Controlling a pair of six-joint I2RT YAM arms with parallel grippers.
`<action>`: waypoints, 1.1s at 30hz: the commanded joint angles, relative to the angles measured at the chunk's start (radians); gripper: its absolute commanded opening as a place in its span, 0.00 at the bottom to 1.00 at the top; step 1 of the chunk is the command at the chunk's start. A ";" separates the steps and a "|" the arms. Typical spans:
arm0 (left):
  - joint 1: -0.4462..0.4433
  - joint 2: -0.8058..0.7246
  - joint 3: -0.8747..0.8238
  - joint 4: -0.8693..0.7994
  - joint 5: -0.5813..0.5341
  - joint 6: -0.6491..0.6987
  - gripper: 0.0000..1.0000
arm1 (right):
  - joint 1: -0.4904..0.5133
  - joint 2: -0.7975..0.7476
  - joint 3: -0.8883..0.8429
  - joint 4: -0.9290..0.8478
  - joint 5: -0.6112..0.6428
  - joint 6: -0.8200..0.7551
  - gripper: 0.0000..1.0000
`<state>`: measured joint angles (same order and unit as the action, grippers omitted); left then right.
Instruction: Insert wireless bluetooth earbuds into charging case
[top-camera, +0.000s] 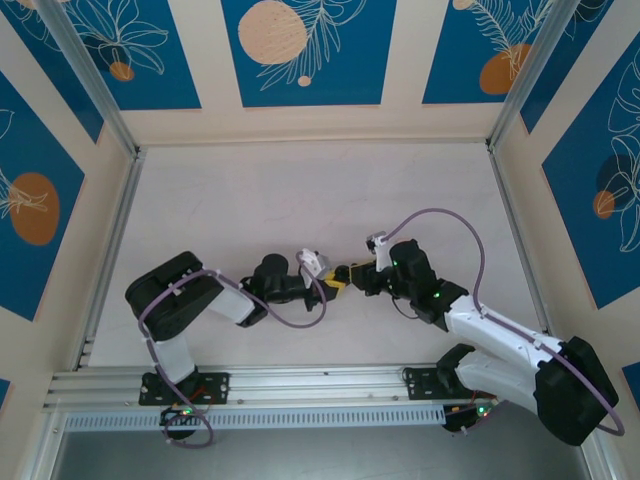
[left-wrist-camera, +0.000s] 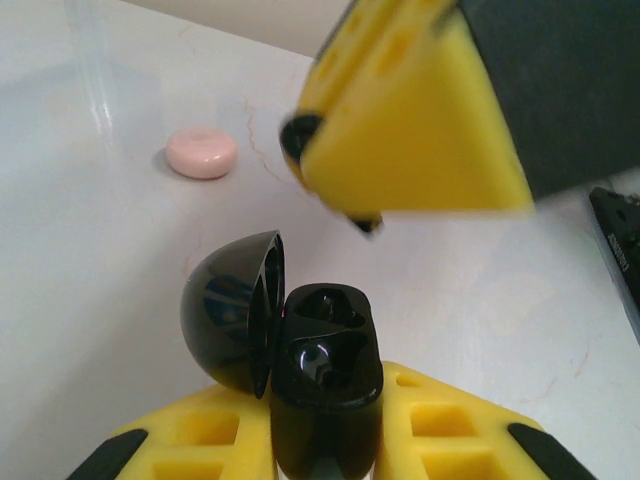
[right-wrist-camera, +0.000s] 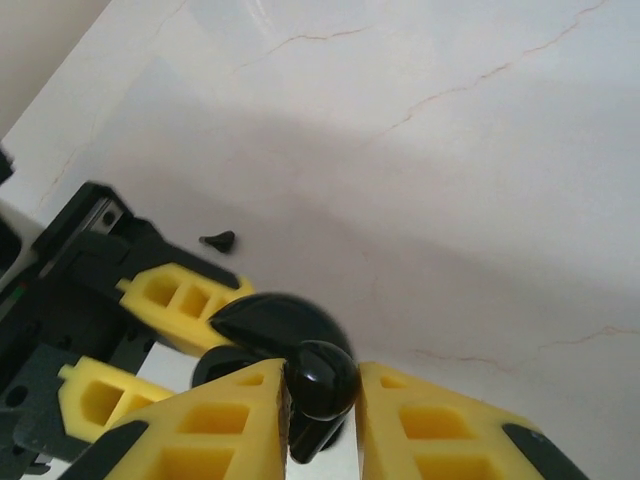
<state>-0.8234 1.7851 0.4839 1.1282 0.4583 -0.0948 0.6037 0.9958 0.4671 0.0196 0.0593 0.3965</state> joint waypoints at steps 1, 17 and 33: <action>-0.011 -0.018 -0.069 0.128 -0.038 0.035 0.22 | -0.050 -0.010 0.055 -0.109 -0.085 0.011 0.23; -0.080 -0.116 -0.243 0.278 -0.009 0.340 0.21 | -0.143 0.282 0.283 -0.559 -0.127 0.011 0.23; -0.138 -0.310 -0.290 0.089 -0.068 0.548 0.22 | -0.151 0.662 0.569 -0.899 -0.035 0.031 0.24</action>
<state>-0.9436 1.5139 0.1978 1.2789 0.4053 0.3786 0.4511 1.6356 0.9909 -0.7715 0.0013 0.4114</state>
